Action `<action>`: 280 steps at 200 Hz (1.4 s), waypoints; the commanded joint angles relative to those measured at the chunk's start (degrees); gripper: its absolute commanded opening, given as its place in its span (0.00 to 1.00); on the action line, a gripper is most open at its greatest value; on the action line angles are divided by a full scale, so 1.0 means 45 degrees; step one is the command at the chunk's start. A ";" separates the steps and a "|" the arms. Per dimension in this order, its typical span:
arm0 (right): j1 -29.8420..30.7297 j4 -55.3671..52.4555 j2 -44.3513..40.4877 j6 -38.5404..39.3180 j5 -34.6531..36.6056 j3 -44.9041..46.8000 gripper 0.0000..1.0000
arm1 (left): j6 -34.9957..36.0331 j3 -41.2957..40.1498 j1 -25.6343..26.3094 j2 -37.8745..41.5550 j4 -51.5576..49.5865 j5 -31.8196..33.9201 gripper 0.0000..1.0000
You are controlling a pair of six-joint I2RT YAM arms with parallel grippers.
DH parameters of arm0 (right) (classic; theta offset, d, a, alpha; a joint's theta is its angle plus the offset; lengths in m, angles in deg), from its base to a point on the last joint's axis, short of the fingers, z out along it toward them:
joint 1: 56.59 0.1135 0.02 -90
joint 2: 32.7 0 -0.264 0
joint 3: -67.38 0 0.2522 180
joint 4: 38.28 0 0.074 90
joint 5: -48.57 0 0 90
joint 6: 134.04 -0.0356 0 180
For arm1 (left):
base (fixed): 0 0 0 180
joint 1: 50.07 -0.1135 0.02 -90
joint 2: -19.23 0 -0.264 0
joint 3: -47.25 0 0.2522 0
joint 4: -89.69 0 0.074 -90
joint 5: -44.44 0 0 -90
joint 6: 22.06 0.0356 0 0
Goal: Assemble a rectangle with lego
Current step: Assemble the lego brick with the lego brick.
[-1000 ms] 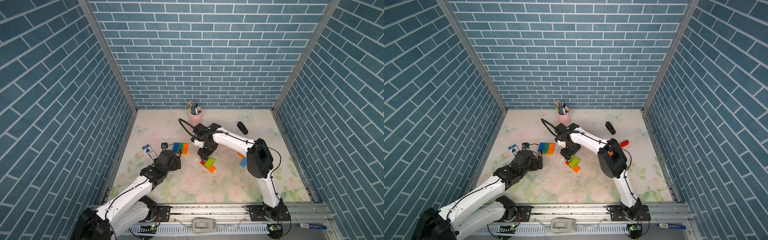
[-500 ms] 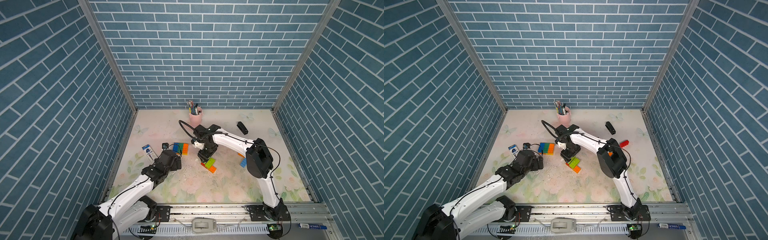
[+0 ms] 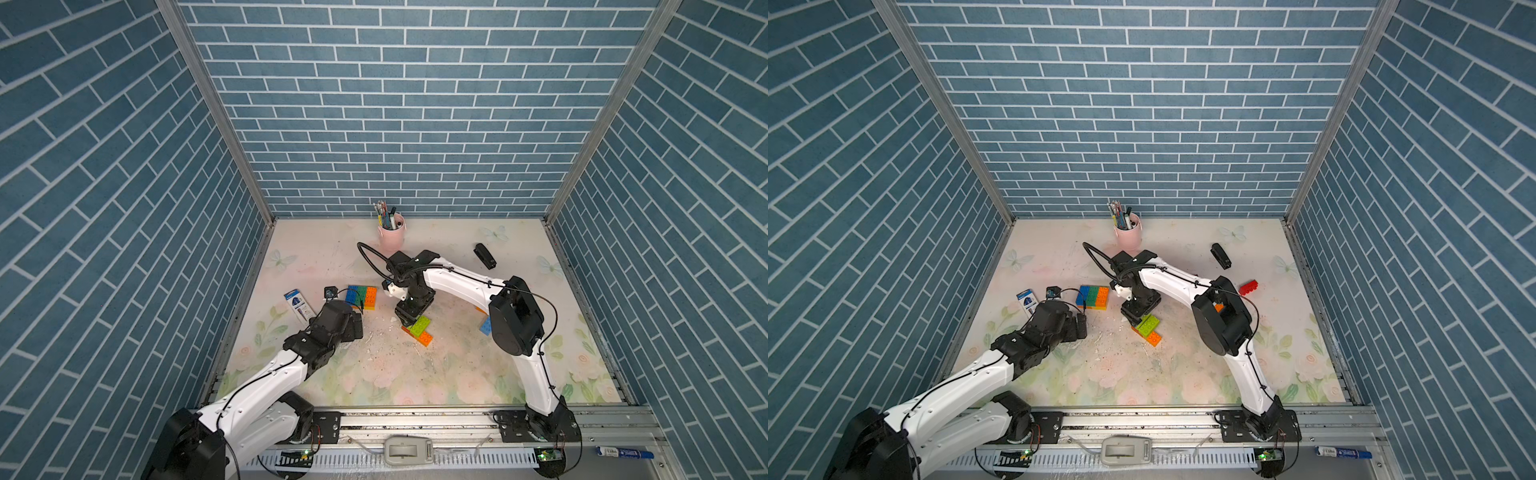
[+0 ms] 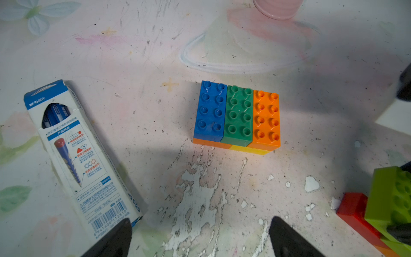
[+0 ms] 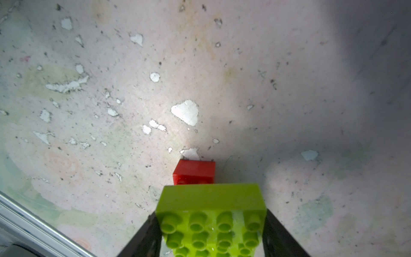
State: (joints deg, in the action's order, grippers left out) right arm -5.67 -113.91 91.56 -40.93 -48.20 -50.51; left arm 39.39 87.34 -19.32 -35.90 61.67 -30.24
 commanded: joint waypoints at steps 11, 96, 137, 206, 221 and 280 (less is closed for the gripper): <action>0.0107 -0.0197 0.0217 0.0636 0.0019 -0.0062 0.53 | 0.0068 -0.0180 -0.0083 0.0117 0.0054 -0.0038 0.98; 0.0184 -0.0314 0.0629 0.0499 0.0312 -0.0081 0.52 | 0.0098 -0.0215 -0.0076 0.0121 0.0207 -0.0031 0.98; 0.0218 -0.0339 0.0698 0.0437 0.0596 -0.0118 0.52 | 0.0115 -0.0280 -0.0078 0.0210 0.0235 -0.0022 0.98; 0.0456 -0.0498 0.0721 0.0202 0.1340 -0.0110 0.49 | 0.0101 -0.0312 -0.0083 0.0550 0.0123 0.0132 0.98; 0.0483 -0.0519 0.0781 0.0083 0.1668 -0.0064 0.47 | 0.0113 -0.0342 -0.0075 0.0611 0.0101 0.0152 0.98; 0.0770 -0.0067 0.0689 -0.0525 0.2011 0.0504 0.42 | 0.0101 -0.0333 -0.0093 0.0704 0.0078 0.0152 0.98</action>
State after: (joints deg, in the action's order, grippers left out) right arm -2.81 -114.15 92.66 -41.93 -41.29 -50.80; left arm 39.41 86.49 -19.35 -33.37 62.57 -30.16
